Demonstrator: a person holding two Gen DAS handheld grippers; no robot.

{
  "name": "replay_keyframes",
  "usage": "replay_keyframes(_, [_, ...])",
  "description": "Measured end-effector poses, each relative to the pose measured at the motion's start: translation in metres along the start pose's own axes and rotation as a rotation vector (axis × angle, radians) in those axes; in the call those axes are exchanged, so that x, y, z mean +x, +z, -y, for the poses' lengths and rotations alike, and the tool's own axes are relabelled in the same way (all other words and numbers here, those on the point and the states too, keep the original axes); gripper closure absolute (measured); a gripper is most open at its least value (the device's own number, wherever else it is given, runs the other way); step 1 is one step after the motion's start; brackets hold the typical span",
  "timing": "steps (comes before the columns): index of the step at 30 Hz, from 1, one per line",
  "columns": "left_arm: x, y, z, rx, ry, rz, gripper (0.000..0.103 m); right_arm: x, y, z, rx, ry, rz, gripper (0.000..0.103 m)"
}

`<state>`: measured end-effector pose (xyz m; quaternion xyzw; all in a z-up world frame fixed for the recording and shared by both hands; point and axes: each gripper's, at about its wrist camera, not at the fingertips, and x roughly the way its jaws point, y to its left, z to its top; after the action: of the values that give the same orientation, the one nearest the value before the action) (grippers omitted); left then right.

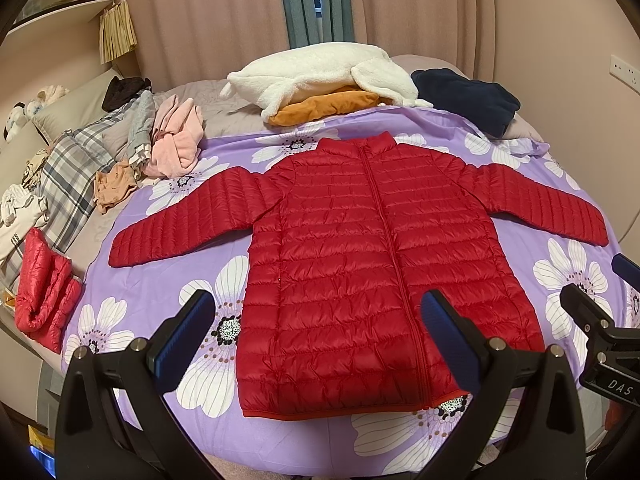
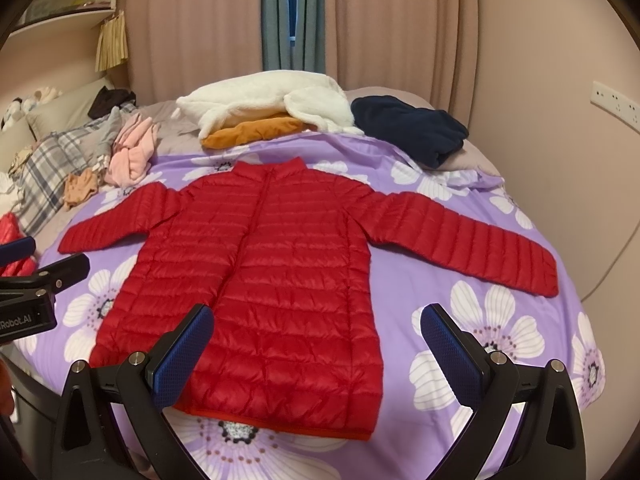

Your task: Fold large clothes

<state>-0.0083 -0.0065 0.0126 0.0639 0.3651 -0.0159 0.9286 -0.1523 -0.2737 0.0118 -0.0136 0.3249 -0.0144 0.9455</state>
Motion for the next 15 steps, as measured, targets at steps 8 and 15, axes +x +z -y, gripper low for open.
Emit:
replay_keyframes(8, [-0.0003,-0.0003,0.001,0.001,-0.001,-0.001,0.0,0.0001,-0.0002,-0.0005,0.002,0.0,-0.001,0.001])
replay_keyframes(15, [-0.0003,-0.0004,0.001,0.001,-0.002,-0.002,0.0,-0.0001,-0.0003,0.0002,0.002,0.001,0.001,0.001])
